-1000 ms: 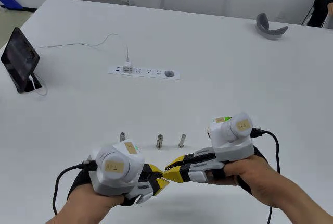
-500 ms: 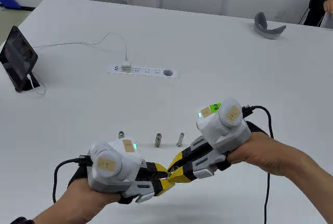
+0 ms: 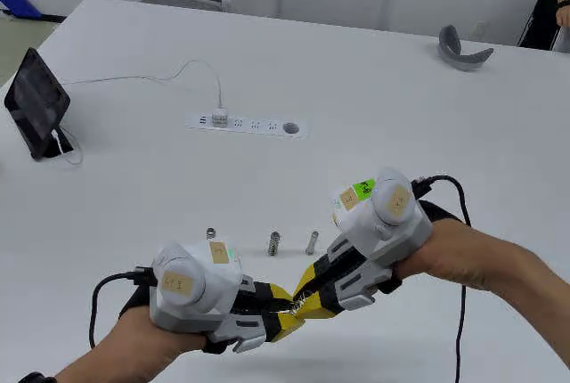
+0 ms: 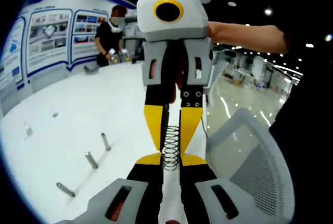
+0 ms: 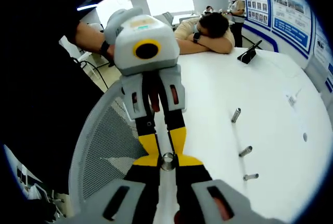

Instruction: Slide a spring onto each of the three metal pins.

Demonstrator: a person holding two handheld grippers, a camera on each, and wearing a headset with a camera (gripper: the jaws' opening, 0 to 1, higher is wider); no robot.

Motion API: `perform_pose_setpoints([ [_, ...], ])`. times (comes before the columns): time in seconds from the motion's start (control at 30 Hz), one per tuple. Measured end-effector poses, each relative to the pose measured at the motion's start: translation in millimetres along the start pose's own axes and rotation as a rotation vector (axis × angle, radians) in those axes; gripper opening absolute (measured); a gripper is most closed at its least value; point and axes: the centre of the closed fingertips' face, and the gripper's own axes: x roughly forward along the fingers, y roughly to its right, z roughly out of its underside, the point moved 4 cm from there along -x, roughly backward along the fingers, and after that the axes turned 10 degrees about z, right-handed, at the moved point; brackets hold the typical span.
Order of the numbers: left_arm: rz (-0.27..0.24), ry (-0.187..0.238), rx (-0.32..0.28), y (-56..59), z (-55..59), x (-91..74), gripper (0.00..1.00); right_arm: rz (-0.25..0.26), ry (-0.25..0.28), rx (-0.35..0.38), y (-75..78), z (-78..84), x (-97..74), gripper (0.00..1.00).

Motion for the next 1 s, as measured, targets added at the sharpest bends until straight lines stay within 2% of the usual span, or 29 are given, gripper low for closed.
perform_pose_setpoints([
  [0.2,-0.025,0.017,-0.013,-5.2,-2.1,-1.8,0.12,0.035,0.031,0.040,7.0,0.9,-4.7,0.12],
  [0.47,-0.057,0.013,-0.038,-10.1,4.1,-5.0,0.17,0.078,0.044,0.082,17.3,8.2,-14.3,0.12],
  [1.0,-0.148,0.016,-0.095,-22.6,16.6,-19.8,0.28,0.185,0.002,0.142,42.2,33.6,-24.1,0.12],
])
